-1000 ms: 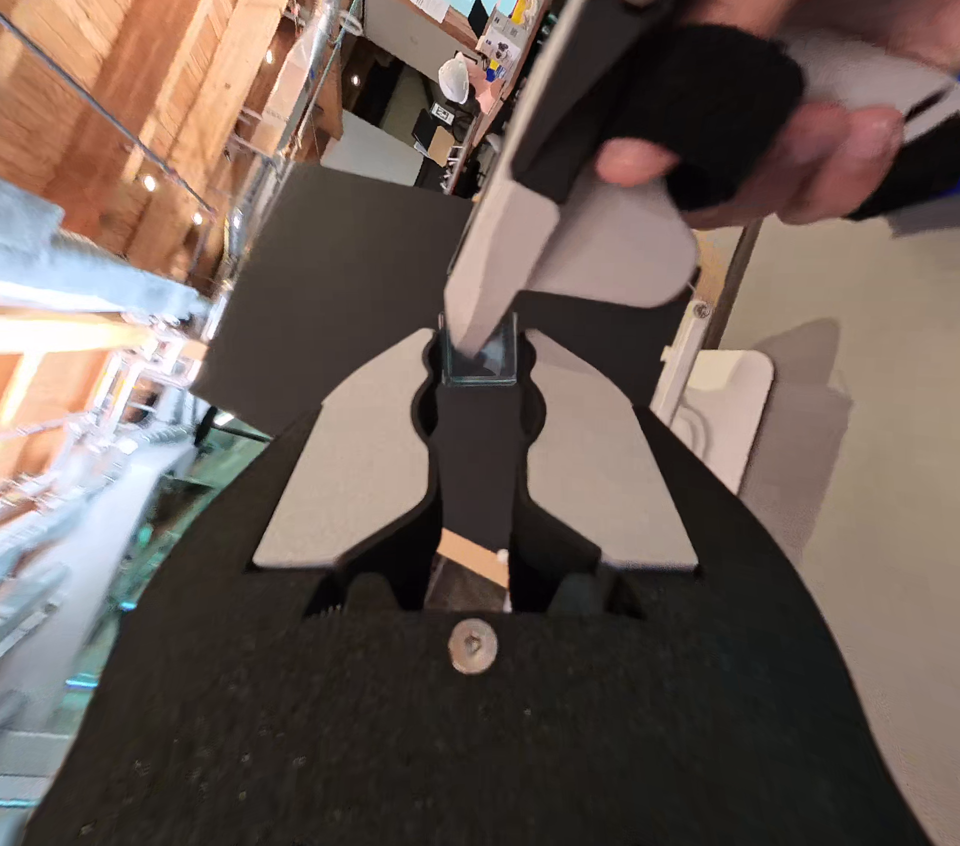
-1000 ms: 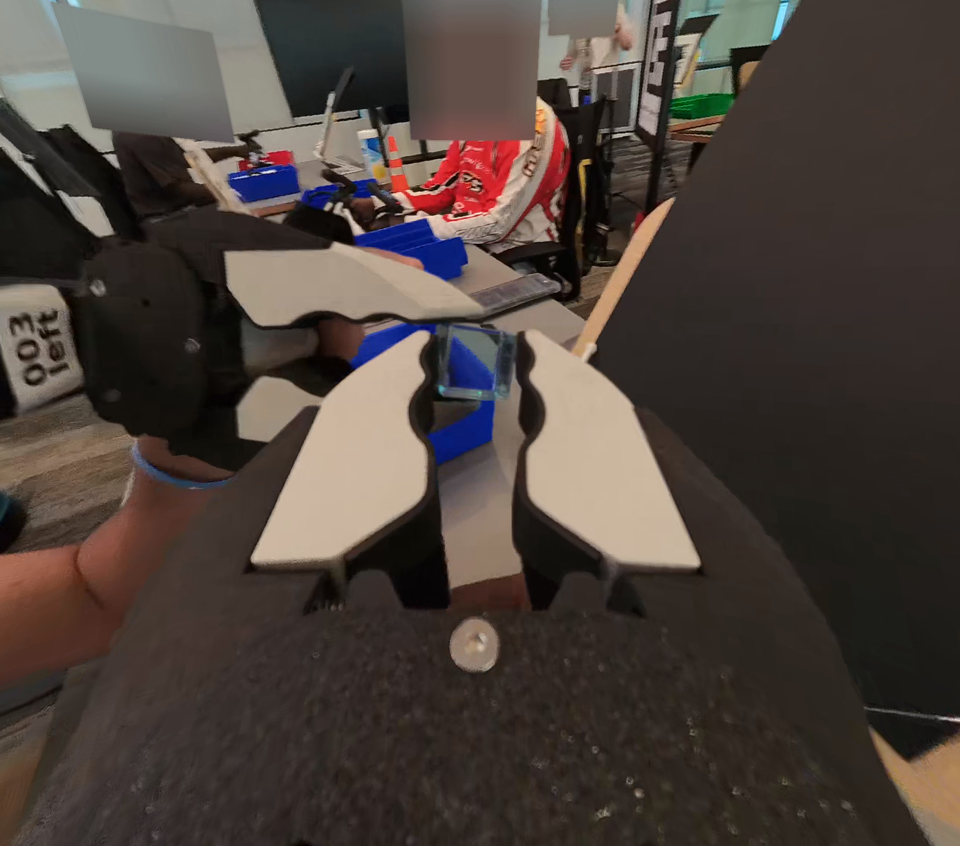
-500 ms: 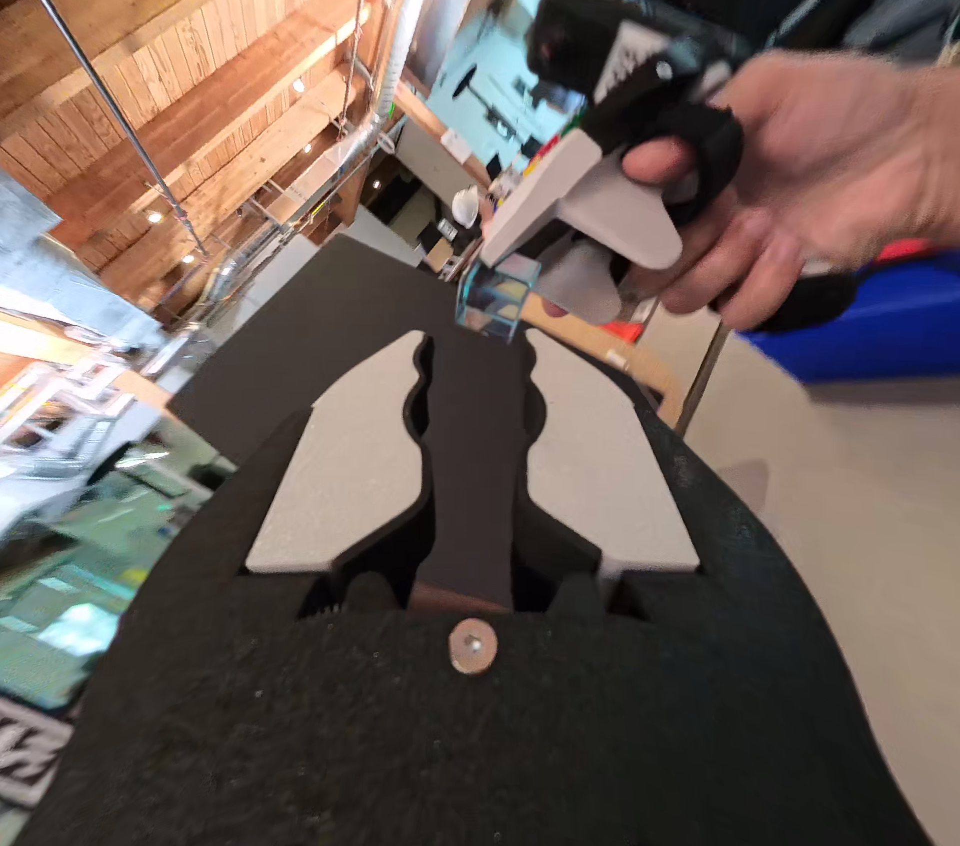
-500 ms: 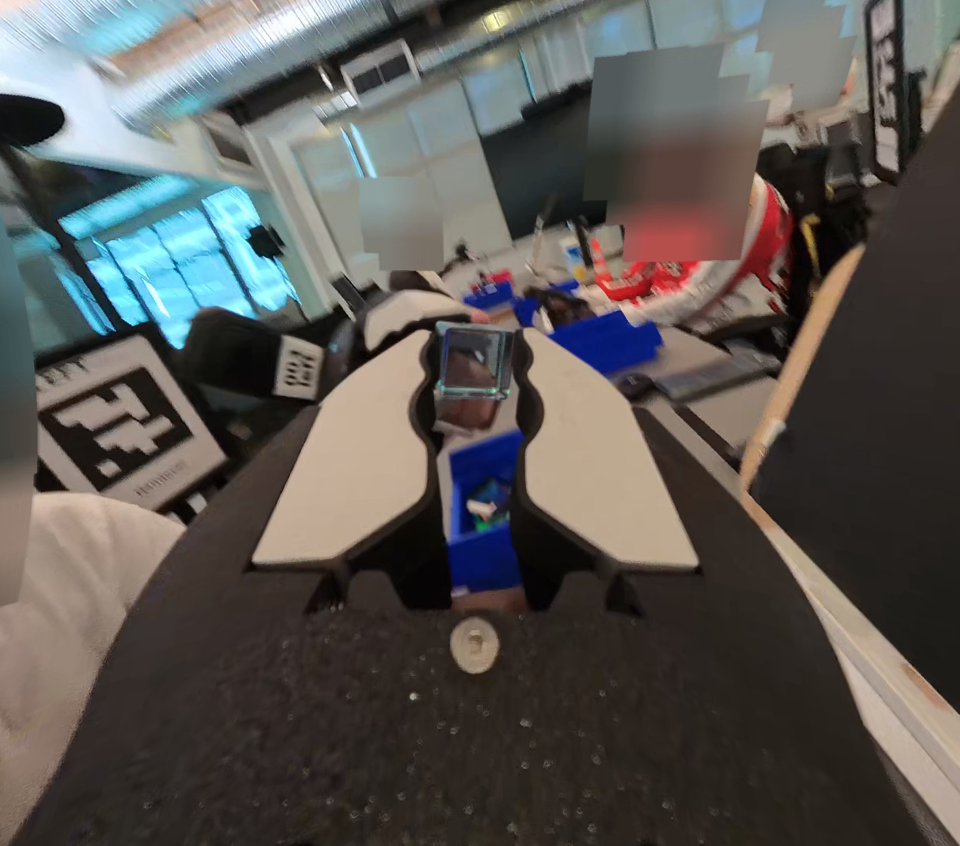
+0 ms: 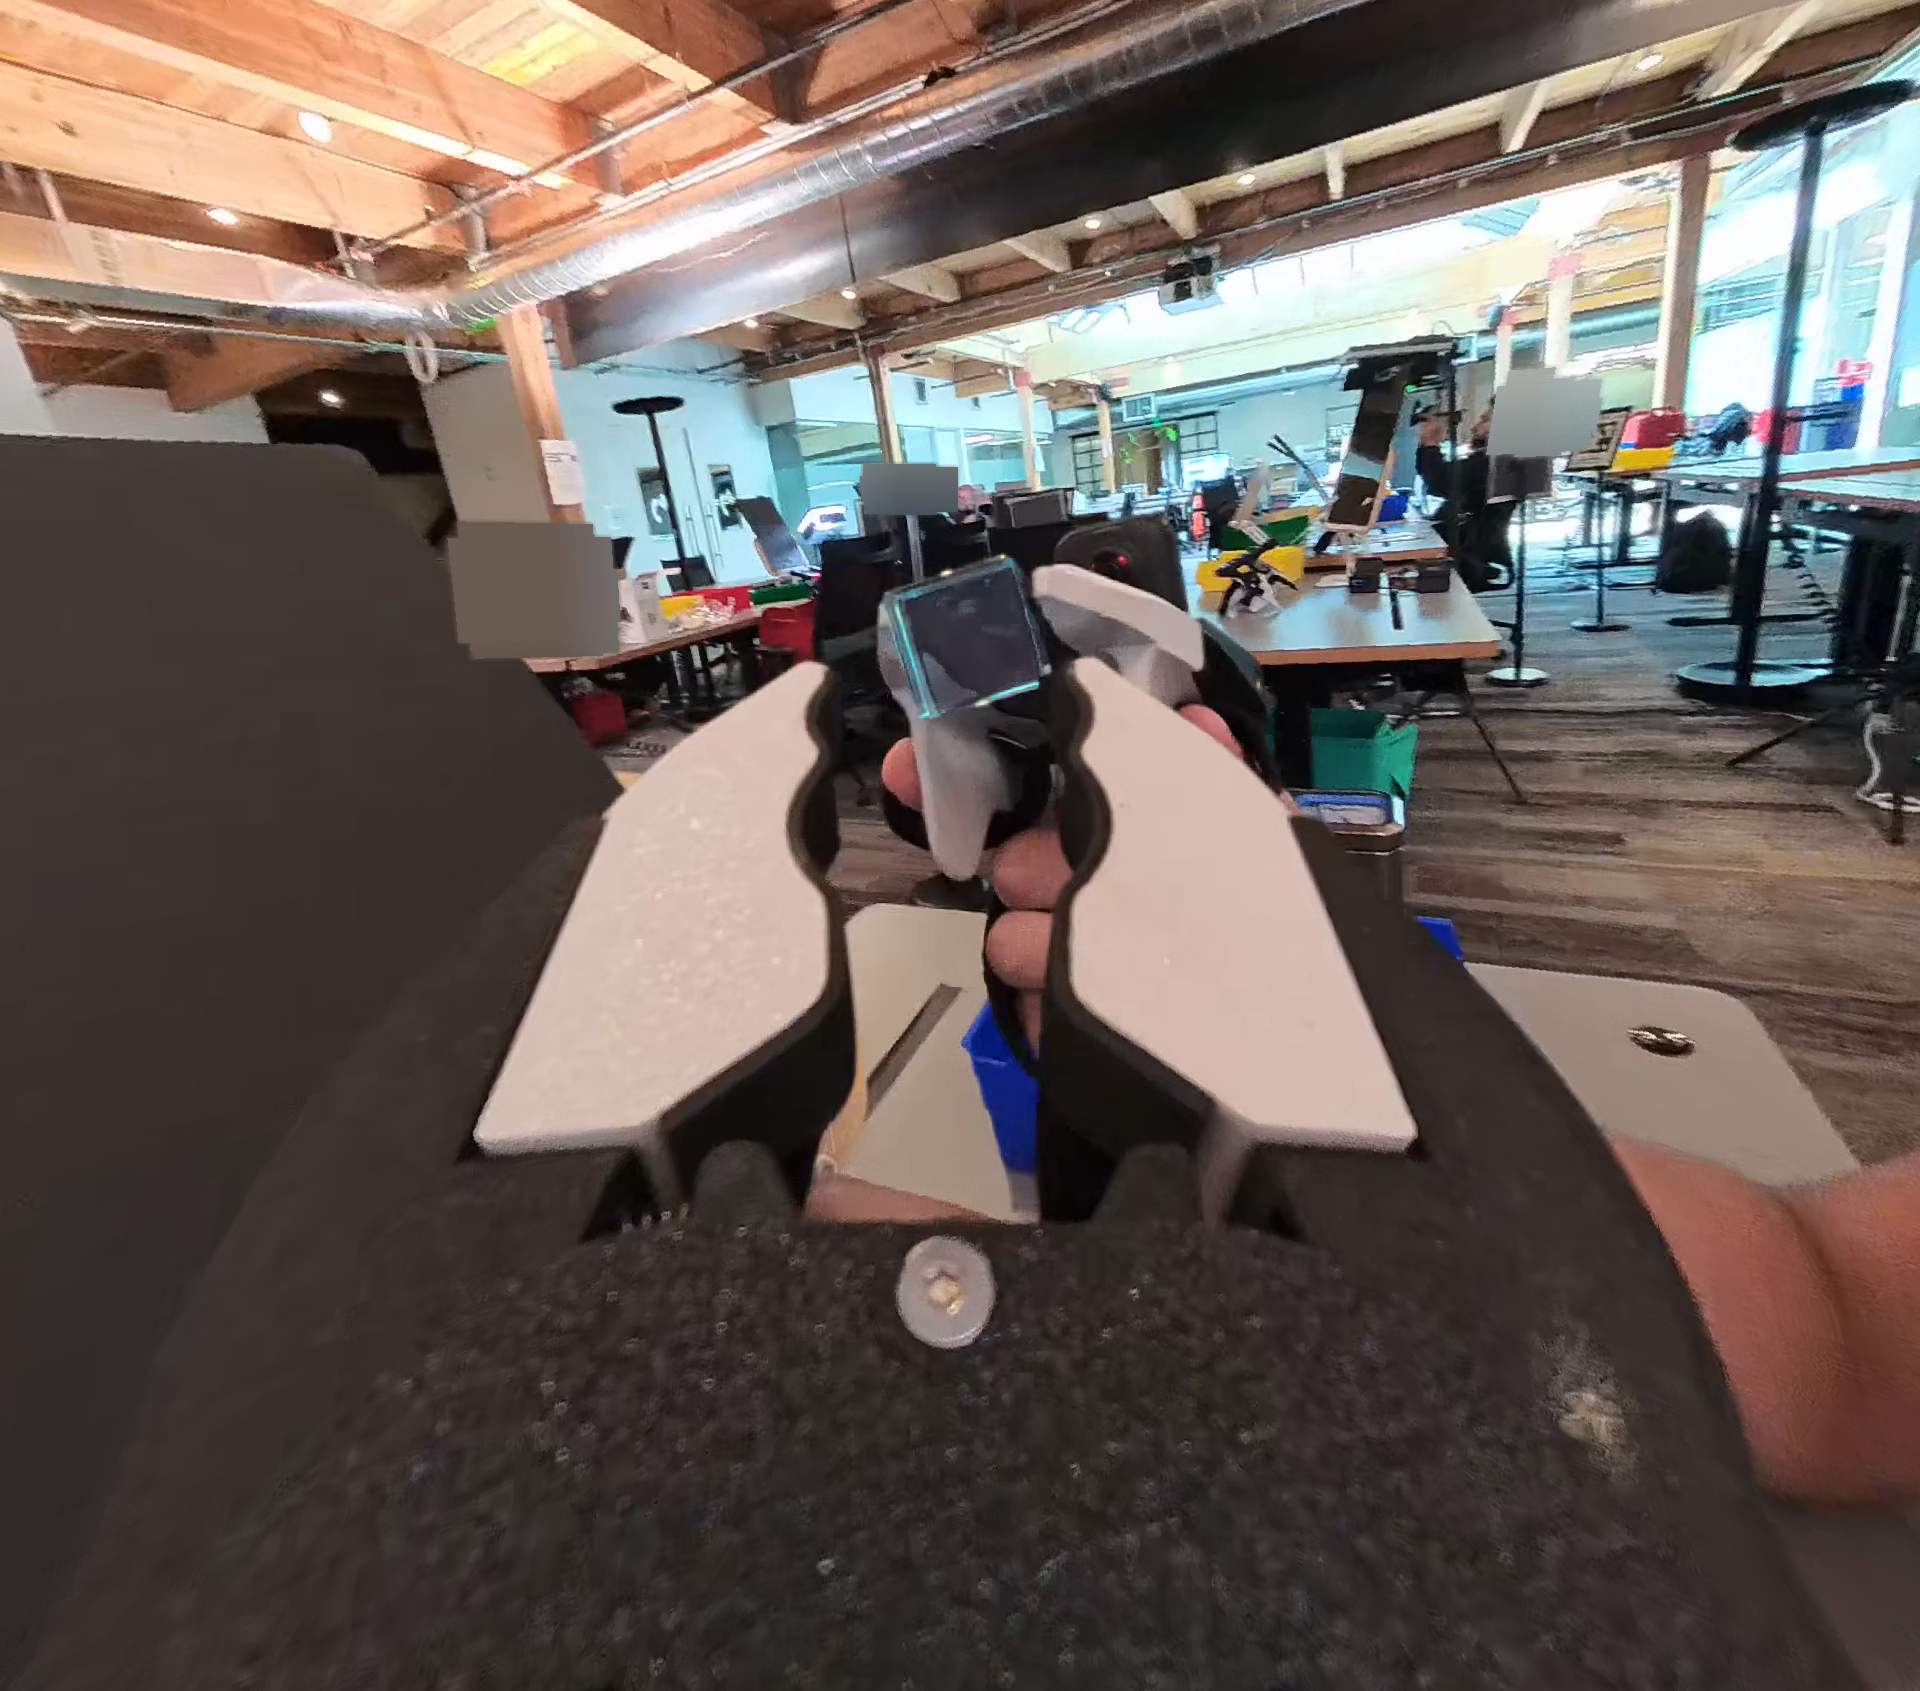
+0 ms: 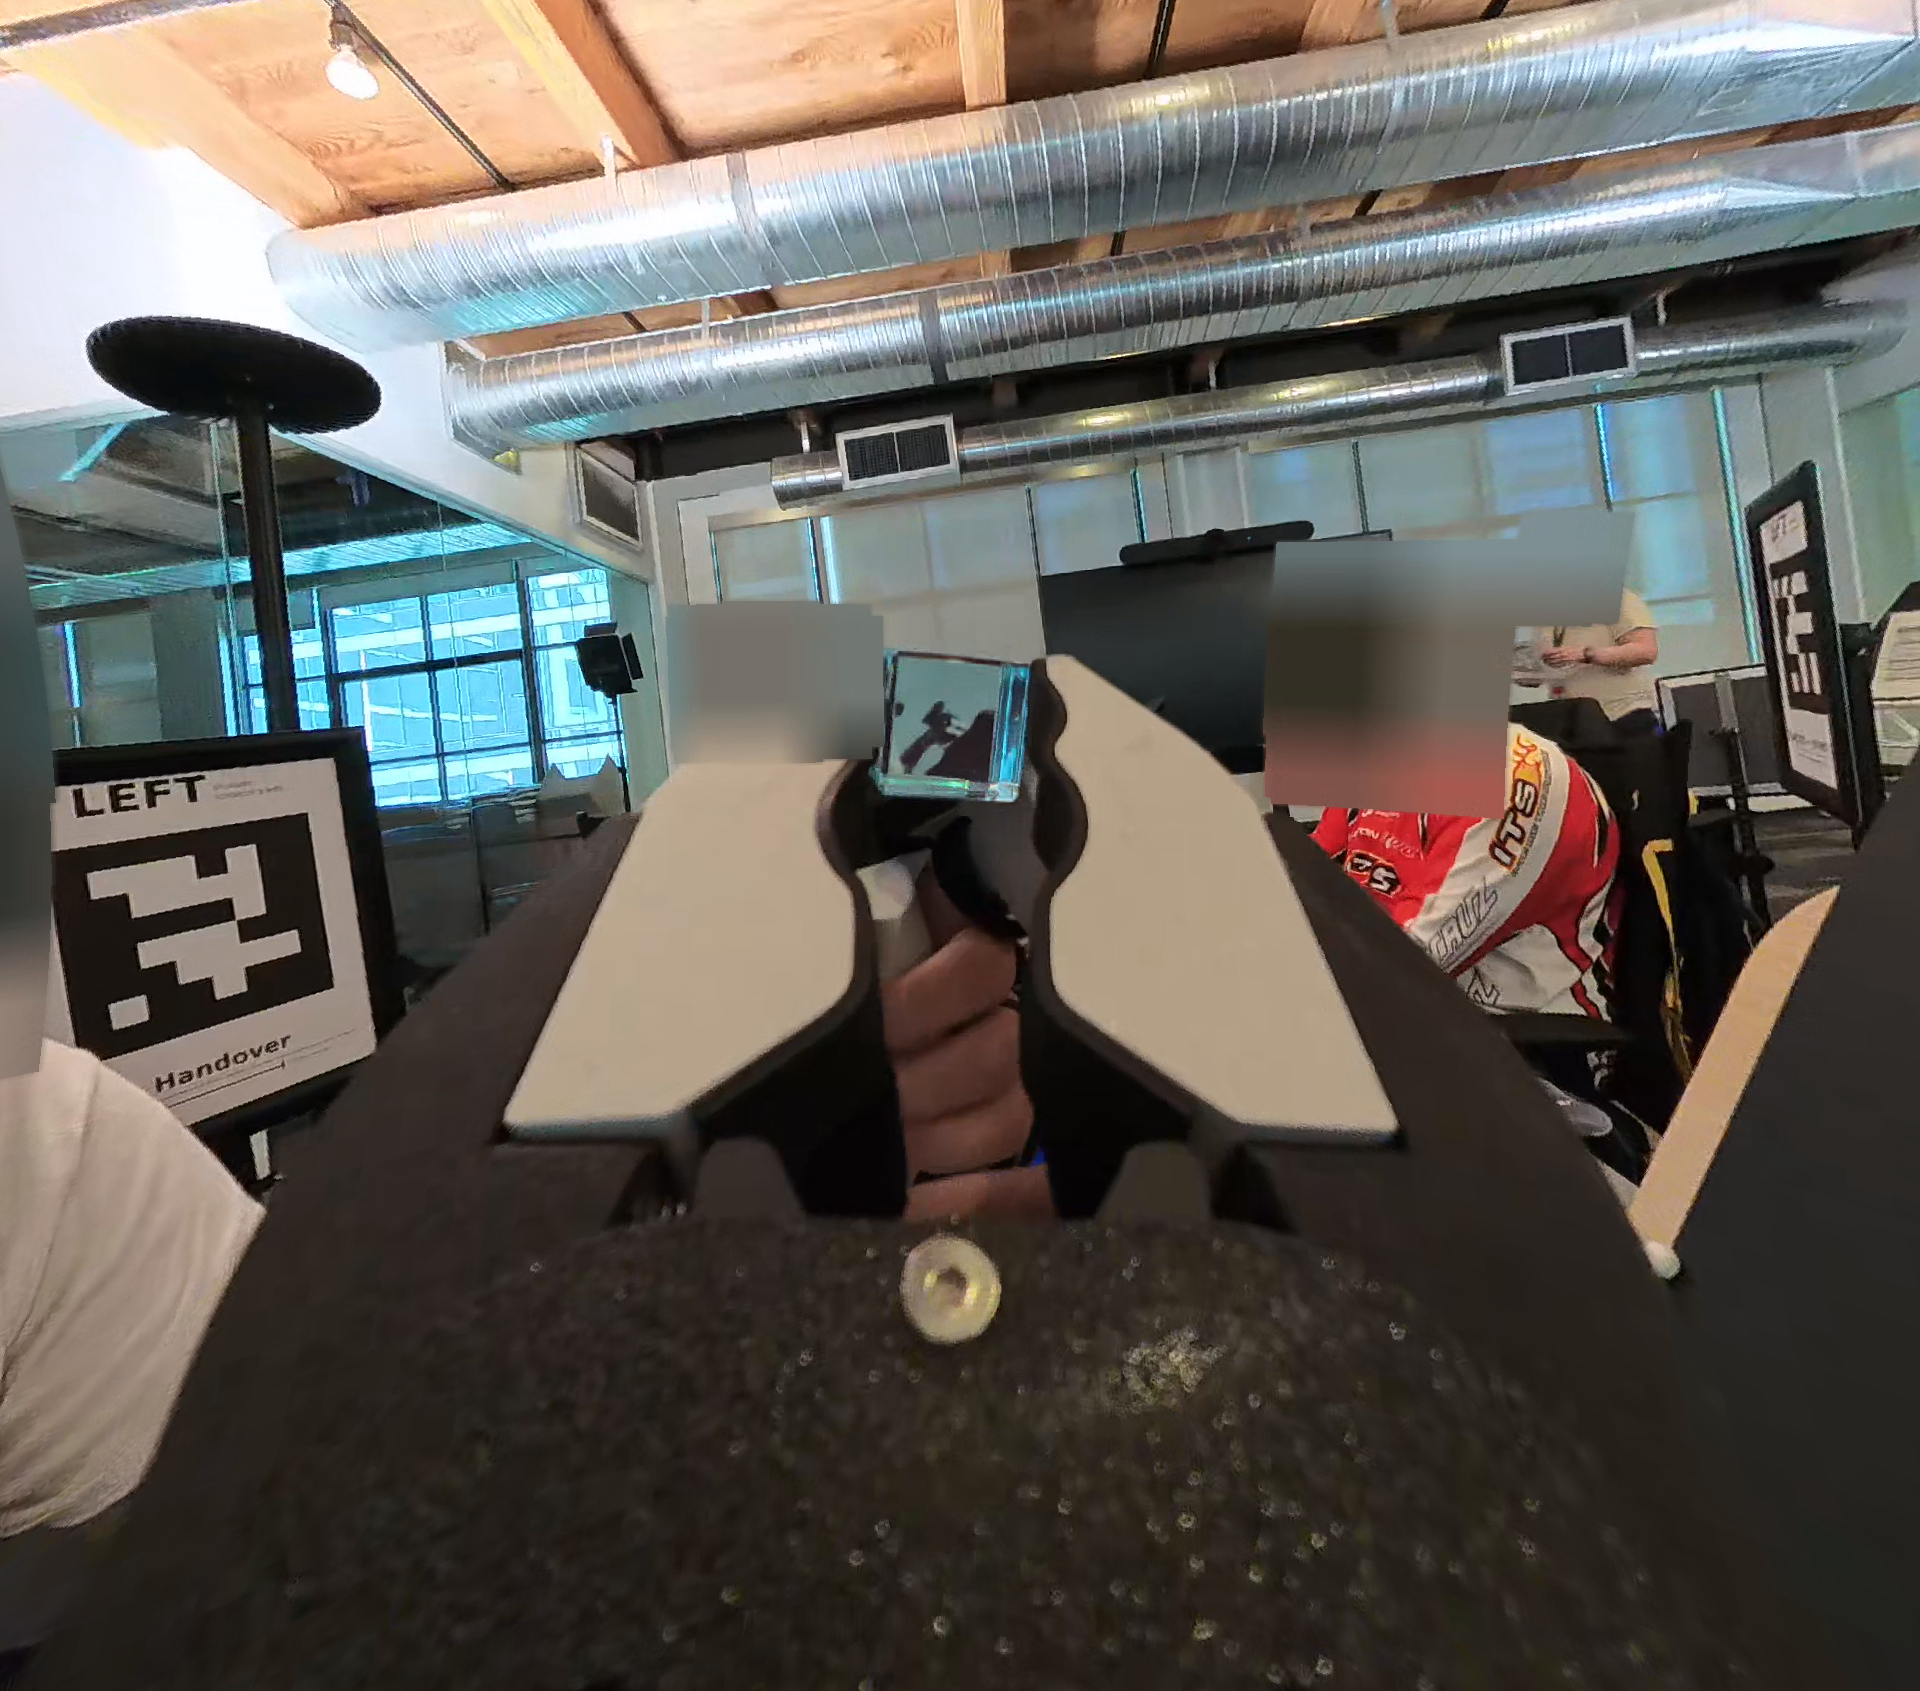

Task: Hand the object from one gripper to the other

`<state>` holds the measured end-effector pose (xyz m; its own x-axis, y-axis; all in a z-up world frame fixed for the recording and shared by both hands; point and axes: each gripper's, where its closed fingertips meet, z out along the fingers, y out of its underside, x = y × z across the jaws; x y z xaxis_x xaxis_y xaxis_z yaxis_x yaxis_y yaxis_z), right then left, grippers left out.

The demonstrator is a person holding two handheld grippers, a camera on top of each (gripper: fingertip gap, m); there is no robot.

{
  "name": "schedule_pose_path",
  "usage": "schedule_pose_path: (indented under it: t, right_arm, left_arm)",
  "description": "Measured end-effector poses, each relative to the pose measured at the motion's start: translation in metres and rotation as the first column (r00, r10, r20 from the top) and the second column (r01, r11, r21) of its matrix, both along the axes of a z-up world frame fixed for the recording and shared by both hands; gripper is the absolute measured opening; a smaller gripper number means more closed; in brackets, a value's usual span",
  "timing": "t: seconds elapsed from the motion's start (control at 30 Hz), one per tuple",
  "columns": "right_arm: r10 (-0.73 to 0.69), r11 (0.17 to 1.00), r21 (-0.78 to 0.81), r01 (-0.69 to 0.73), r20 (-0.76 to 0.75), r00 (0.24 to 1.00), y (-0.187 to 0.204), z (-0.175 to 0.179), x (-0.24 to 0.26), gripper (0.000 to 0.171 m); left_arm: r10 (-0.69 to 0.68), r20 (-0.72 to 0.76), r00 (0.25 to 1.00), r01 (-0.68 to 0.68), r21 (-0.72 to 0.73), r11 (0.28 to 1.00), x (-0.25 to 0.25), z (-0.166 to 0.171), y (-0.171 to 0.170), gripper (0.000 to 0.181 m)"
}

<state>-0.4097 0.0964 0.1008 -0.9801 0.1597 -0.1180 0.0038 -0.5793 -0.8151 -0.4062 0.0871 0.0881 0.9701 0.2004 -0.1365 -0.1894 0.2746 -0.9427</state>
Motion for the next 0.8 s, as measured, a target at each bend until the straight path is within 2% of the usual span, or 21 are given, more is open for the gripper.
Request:
schedule_pose_path:
  t: [0.17,0.23,0.37,0.43,0.5,0.53,0.57,0.63,0.7,0.73,0.8]
  right_arm:
    - [-0.061,0.997,0.036,0.061,-0.007,0.998,-0.01,-0.007,-0.007,0.027]
    - [-0.03,0.999,0.042,0.031,-0.007,1.0,-0.013,-0.006,-0.003,0.027]
    - [-0.068,0.996,0.062,0.07,-0.019,0.997,-0.016,-0.008,-0.004,0.03]
    - [-0.071,0.995,0.071,0.072,-0.012,0.997,-0.018,-0.008,-0.004,0.036]
    - [-0.108,0.988,0.108,0.107,0.002,0.994,-0.019,-0.009,-0.007,0.042]
    - [-0.145,0.981,0.132,0.142,0.01,0.989,-0.016,-0.009,-0.009,0.045]
    - [-0.184,0.97,0.168,0.178,0.021,0.983,-0.014,-0.009,-0.011,0.048]
    - [-0.286,0.921,0.293,0.256,0.067,0.956,-0.008,-0.018,-0.02,0.062]
    - [-0.397,0.839,0.428,0.335,0.063,0.915,-0.004,-0.032,-0.026,0.072]
    - [-0.431,0.802,0.477,0.359,0.047,0.901,-0.004,-0.037,-0.026,0.071]
    - [-0.435,0.768,0.531,0.359,0.021,0.9,-0.01,-0.042,-0.02,0.07]
  left_arm:
    - [-0.01,-0.005,1.0,0.01,-0.026,1.0,0.001,-0.003,0.0,0.039]
    - [-0.005,-0.003,1.0,0.005,-0.036,0.999,-0.001,-0.004,-0.002,0.028]
    - [-0.01,-0.017,1.0,0.009,-0.072,0.997,-0.002,-0.007,-0.005,0.027]
    - [0.02,-0.072,0.997,-0.027,-0.1,0.995,-0.002,-0.007,-0.008,0.027]
    - [0.114,-0.171,0.979,-0.136,-0.121,0.983,-0.007,-0.007,-0.012,0.027]
    - [0.188,-0.255,0.948,-0.228,-0.137,0.964,-0.012,-0.009,-0.015,0.027]
    - [0.275,-0.376,0.885,-0.349,-0.142,0.927,-0.017,-0.01,-0.019,0.026]
    - [0.385,-0.636,0.669,-0.567,-0.101,0.817,-0.022,-0.012,-0.026,0.027]
    - [0.397,-0.795,0.459,-0.718,-0.068,0.693,-0.028,-0.019,-0.027,0.027]
    - [0.38,-0.834,0.399,-0.759,-0.068,0.648,-0.03,-0.023,-0.026,0.027]
    - [0.332,-0.87,0.365,-0.769,-0.08,0.634,-0.029,-0.032,-0.018,0.027]
